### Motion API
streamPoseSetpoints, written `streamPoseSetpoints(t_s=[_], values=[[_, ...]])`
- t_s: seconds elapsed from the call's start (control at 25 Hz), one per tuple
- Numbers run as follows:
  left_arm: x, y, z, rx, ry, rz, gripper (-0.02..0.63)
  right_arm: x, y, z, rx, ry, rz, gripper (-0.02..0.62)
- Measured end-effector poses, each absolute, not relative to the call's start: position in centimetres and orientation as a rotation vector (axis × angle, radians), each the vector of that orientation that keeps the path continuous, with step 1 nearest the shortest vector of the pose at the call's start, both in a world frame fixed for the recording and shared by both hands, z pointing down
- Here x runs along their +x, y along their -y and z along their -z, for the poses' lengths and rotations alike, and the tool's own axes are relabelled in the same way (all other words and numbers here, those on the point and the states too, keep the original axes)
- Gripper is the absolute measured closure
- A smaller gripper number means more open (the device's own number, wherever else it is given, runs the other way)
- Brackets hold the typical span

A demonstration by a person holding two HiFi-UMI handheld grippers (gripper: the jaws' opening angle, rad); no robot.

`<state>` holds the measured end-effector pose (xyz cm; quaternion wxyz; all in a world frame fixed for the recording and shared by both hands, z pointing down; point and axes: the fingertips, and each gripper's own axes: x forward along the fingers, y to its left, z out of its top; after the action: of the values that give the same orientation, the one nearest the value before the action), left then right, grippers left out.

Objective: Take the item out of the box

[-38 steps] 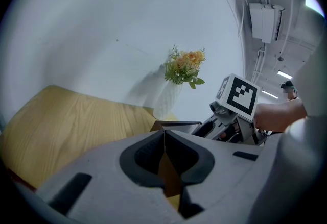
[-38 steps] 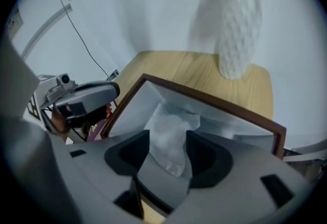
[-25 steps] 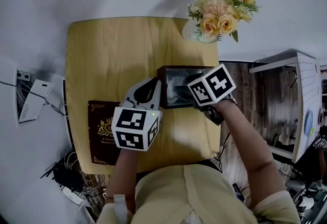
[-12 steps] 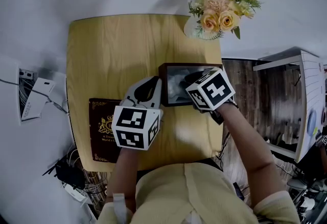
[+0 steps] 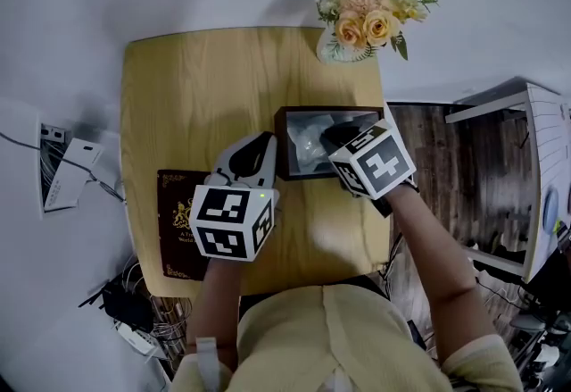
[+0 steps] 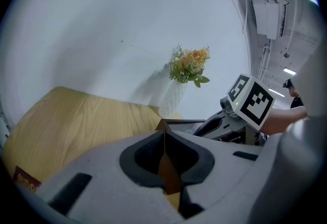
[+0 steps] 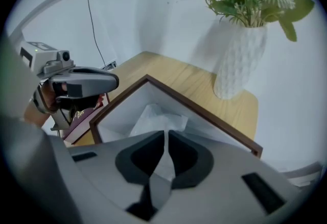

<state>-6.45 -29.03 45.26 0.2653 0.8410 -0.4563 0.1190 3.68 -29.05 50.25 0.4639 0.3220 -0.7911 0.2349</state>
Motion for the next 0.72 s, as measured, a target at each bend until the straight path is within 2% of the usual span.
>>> streamPoseSetpoints(t_s=[0.72], values=[[-6.3,26.0,-40.7,2.319,1.347,-0.324,0.582,4.7,27.9,-42.7,0.976,2.169,-0.453,0.552]])
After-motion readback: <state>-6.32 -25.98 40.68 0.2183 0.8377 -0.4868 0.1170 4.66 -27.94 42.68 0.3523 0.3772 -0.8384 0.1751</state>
